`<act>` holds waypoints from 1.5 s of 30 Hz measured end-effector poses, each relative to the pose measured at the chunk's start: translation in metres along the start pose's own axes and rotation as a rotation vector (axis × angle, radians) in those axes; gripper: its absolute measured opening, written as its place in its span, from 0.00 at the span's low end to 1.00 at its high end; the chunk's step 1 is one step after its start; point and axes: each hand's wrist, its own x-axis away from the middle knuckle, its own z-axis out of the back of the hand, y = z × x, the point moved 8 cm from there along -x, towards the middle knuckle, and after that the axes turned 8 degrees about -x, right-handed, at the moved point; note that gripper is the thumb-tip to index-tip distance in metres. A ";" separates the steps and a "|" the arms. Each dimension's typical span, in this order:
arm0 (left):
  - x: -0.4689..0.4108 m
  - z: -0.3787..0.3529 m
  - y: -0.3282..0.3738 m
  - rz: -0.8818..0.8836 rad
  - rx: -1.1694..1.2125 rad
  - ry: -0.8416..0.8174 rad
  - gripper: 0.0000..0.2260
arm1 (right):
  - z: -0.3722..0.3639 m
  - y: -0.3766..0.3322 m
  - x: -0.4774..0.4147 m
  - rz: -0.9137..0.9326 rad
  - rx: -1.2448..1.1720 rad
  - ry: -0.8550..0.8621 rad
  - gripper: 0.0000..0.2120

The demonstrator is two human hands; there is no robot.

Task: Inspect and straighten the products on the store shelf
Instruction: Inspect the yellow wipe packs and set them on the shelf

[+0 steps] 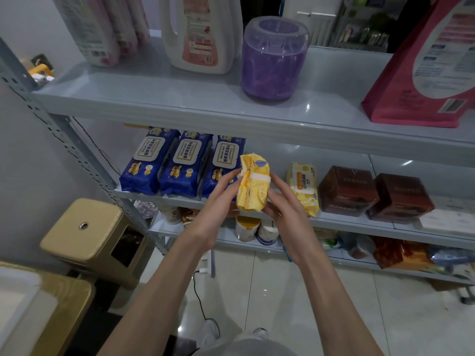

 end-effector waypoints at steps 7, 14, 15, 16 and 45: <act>-0.001 0.002 -0.001 0.016 0.020 0.030 0.20 | 0.003 0.009 -0.004 -0.028 -0.012 0.003 0.19; 0.000 0.006 0.000 0.026 0.012 0.065 0.24 | 0.007 0.018 -0.002 -0.092 -0.138 0.065 0.18; 0.001 0.006 0.000 0.025 0.003 0.065 0.20 | 0.009 0.019 -0.002 -0.110 -0.198 0.090 0.19; 0.001 0.006 0.000 0.023 -0.006 0.067 0.17 | 0.010 0.020 -0.001 -0.130 -0.268 0.118 0.20; 0.008 0.012 -0.018 -0.072 0.058 0.148 0.24 | 0.024 0.011 0.009 -0.042 0.036 0.315 0.14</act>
